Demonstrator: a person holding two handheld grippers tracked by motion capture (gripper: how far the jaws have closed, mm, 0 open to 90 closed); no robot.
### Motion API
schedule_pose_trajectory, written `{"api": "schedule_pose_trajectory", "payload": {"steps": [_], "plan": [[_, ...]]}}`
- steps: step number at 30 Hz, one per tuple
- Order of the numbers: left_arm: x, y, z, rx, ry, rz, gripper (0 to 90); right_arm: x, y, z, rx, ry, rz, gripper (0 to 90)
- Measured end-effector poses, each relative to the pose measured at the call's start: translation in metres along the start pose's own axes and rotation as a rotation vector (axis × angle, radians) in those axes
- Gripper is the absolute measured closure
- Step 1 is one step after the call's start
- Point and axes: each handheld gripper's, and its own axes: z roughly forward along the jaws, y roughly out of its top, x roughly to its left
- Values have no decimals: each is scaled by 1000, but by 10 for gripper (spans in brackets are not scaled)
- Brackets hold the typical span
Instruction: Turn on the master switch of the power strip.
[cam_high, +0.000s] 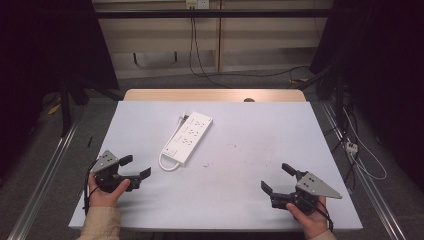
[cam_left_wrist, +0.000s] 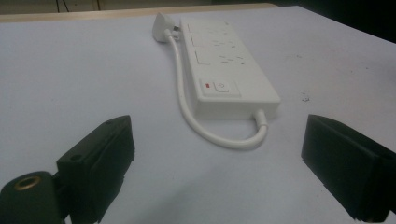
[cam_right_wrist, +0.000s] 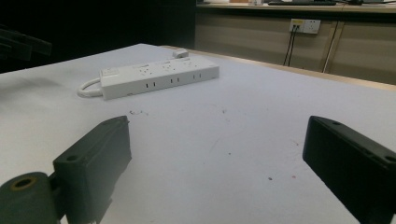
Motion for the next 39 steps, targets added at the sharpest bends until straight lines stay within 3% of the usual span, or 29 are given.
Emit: {"api": "schedule_pose_trajectory", "payload": {"steps": [18, 23, 39], "plan": [[3, -5, -6, 9, 15, -3, 79, -1, 0, -2, -5, -2, 2, 75], [4, -7, -6, 8, 21, -21, 76, -2, 0, -2, -5, -4, 6, 75], [3, -8, -2, 27, 13, -12, 76, -2, 0, -2, -2, -3, 4, 76]]}}
